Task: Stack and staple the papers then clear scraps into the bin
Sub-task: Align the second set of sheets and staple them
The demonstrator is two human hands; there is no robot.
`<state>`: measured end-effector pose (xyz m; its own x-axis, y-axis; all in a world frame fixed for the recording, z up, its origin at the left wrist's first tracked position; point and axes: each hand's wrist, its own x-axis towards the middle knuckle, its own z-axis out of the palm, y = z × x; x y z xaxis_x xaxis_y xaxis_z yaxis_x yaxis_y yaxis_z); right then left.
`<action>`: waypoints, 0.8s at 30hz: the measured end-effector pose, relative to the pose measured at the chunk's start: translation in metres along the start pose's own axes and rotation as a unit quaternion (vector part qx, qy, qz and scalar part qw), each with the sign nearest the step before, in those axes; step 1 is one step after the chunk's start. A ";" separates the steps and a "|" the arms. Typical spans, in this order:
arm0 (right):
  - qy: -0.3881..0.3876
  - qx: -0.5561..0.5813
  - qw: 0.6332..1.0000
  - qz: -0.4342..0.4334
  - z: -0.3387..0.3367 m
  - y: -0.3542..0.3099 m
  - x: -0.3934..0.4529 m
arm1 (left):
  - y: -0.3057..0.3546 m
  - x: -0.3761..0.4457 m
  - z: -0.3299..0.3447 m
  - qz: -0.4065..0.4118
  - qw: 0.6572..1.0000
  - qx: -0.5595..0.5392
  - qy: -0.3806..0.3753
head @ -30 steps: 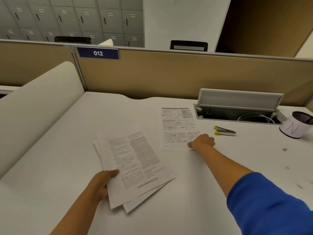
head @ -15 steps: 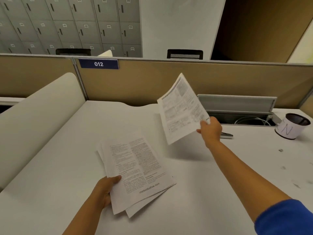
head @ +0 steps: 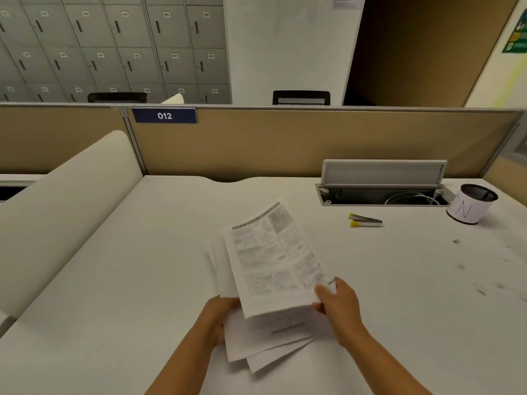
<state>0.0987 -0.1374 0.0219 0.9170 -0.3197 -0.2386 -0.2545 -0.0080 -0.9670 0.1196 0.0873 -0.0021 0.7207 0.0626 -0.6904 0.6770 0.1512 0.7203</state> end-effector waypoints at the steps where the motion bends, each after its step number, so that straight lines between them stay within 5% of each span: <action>1: 0.000 -0.008 1.000 0.010 -0.002 0.008 -0.006 | 0.000 -0.001 0.002 -0.006 1.000 -0.001 -0.001; 7: -0.008 -0.105 0.994 0.022 -0.011 0.034 -0.027 | -0.004 0.006 0.005 -0.004 0.983 -0.175 -0.047; 16: -0.024 -0.178 0.983 0.025 -0.014 0.030 -0.032 | -0.017 -0.009 0.022 0.097 0.994 -0.037 -0.025; 21: 0.076 -0.042 0.993 0.080 -0.022 0.024 -0.038 | -0.013 -0.024 0.036 0.217 0.976 -0.018 0.011; 24: -0.005 0.174 0.967 0.184 -0.016 0.018 -0.045 | -0.007 -0.034 0.048 0.239 0.969 -0.065 0.008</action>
<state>0.0474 -0.1386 0.0167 0.7868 -0.2315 -0.5721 -0.4472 0.4250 -0.7870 0.0973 0.0366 0.0191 0.9442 0.1706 -0.2816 0.2410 0.2245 0.9442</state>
